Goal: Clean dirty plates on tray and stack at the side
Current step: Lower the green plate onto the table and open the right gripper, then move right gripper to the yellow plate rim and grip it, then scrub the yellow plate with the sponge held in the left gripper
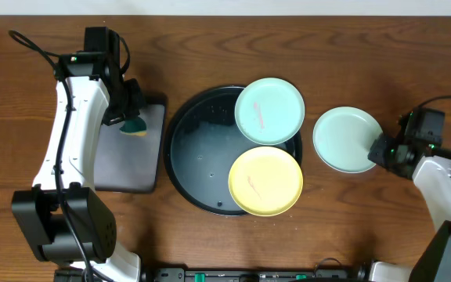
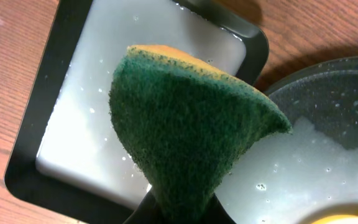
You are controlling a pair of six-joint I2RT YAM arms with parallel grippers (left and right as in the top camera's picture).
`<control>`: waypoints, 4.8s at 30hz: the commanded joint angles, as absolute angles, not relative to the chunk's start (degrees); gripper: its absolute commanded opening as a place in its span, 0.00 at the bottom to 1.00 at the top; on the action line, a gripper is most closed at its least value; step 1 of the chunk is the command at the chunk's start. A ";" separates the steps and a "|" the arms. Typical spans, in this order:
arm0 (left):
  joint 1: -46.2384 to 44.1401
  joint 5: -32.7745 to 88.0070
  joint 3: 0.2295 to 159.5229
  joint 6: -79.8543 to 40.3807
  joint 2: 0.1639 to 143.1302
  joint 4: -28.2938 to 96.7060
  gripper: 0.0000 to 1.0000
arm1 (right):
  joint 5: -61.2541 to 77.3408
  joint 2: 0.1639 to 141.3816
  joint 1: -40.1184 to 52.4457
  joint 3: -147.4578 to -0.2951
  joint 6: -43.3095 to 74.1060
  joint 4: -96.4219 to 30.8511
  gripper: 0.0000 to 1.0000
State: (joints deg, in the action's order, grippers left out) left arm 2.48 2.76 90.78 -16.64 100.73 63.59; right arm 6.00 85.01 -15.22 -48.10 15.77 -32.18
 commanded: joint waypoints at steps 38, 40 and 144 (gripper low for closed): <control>2.61 2.11 90.87 -16.16 100.73 63.61 0.08 | 19.18 101.19 22.55 -69.12 4.25 -51.22 0.01; 2.61 2.11 90.87 -16.58 100.73 63.57 0.08 | 19.11 101.21 24.86 -71.20 8.99 -47.59 0.01; -14.70 13.13 71.55 -13.45 112.73 51.24 0.07 | 6.70 113.51 36.73 -71.44 32.08 -28.47 0.01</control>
